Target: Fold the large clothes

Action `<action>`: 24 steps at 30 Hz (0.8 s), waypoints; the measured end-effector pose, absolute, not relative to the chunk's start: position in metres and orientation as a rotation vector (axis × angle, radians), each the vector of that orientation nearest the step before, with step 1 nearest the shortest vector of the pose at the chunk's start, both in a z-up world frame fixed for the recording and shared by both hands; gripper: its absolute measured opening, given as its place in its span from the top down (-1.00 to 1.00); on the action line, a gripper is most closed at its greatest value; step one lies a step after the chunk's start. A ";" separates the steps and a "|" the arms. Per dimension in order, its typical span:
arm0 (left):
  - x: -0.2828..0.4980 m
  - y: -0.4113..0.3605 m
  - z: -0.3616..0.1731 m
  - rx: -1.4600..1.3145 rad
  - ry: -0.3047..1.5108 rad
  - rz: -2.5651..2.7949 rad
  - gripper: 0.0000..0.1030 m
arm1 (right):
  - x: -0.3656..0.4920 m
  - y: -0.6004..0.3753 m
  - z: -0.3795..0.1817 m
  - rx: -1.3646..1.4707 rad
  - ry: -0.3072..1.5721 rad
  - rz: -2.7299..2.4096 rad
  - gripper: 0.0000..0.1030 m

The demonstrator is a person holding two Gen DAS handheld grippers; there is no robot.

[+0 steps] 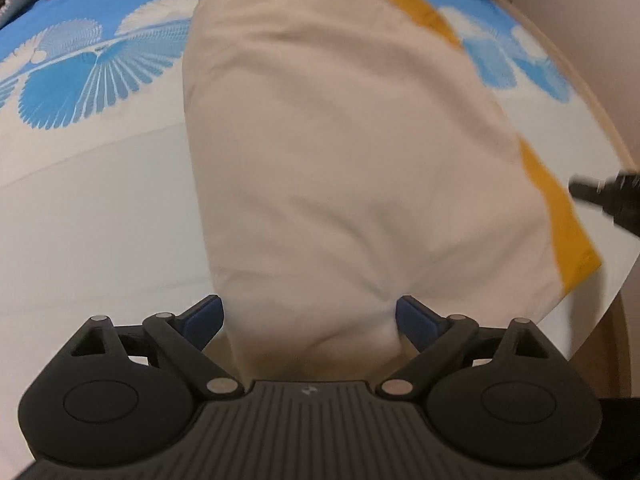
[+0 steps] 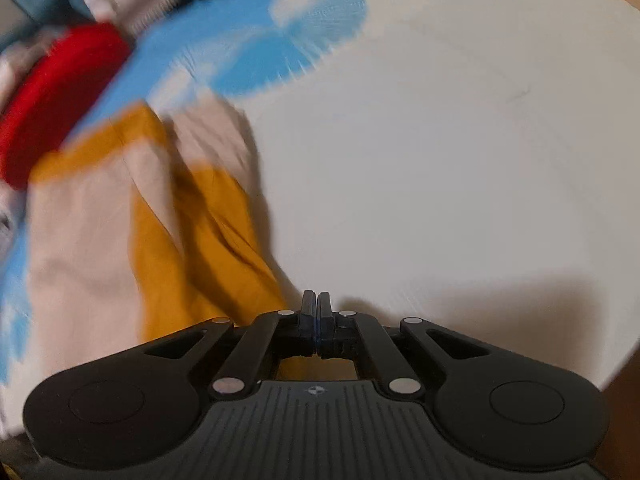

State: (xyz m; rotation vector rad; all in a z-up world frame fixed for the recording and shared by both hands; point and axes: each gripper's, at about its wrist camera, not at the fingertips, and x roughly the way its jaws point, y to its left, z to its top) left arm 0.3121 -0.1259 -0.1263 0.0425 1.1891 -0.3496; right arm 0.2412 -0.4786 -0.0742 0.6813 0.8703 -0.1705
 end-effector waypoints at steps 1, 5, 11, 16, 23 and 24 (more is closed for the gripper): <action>0.314 -0.124 -0.122 0.031 1.174 -0.354 -0.87 | 0.240 -0.475 -0.063 0.691 0.802 -0.115 0.93; 0.320 -0.116 -0.108 -0.002 1.113 -0.349 -0.86 | 0.255 -0.450 -0.057 0.663 0.773 0.046 -0.17; 0.320 -0.108 -0.096 -0.033 1.103 -0.318 -0.86 | 0.274 -0.411 -0.075 0.458 0.927 0.037 0.03; 0.315 -0.108 -0.089 -0.040 1.086 -0.321 -0.86 | 0.267 -0.406 -0.074 0.414 0.912 0.042 0.75; 0.317 -0.103 -0.085 -0.078 1.048 -0.303 -0.86 | 0.259 -0.410 -0.065 0.402 0.876 0.036 0.97; 0.318 -0.102 -0.084 -0.090 1.040 -0.296 -0.86 | 0.256 -0.410 -0.064 0.403 0.881 0.030 0.97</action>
